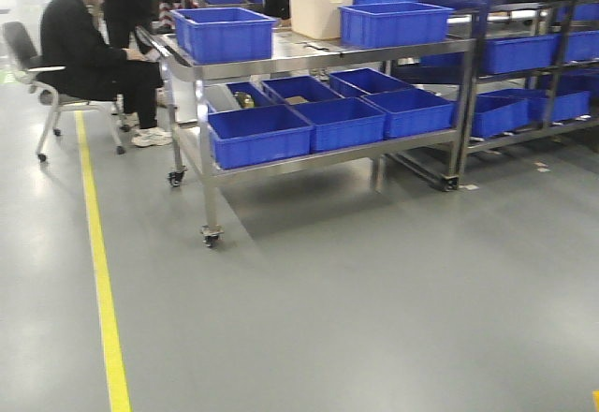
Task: Pick red and yellow blocks into blue bin
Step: 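Drive the base away from the table toward the blue bin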
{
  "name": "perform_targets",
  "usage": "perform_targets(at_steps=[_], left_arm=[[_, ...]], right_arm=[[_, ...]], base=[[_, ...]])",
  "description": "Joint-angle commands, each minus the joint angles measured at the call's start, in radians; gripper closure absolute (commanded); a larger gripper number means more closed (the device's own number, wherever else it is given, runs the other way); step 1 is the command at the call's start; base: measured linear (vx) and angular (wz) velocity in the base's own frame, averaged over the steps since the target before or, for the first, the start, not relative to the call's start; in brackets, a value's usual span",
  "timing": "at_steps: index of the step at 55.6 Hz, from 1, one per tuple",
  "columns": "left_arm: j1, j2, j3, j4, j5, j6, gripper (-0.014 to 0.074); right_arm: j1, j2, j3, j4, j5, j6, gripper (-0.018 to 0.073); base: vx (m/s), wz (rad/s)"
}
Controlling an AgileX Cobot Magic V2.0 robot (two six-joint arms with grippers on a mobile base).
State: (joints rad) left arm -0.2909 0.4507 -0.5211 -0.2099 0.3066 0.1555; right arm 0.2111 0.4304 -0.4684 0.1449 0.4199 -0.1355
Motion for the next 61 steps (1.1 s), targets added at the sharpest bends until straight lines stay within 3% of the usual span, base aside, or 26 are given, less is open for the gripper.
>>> perform_targets(at_steps=[1,30,61], left_arm=[[-0.005,0.008,-0.026,-0.014,-0.079,-0.009,0.0596],[-0.005,0.008,-0.026,-0.014,-0.078,-0.009,0.0596],[-0.005,0.008,-0.026,-0.014,-0.066,-0.009,0.0596]], right_arm=[[-0.001,0.007,-0.028,-0.001,-0.086,-0.012,0.057],[-0.001,0.007,-0.028,-0.001,-0.086,-0.012,0.057],[-0.001,0.007,-0.028,-0.001,-0.086,-0.012,0.057]], base=[[0.19,0.3],[0.29,0.14],[0.45,-0.25]])
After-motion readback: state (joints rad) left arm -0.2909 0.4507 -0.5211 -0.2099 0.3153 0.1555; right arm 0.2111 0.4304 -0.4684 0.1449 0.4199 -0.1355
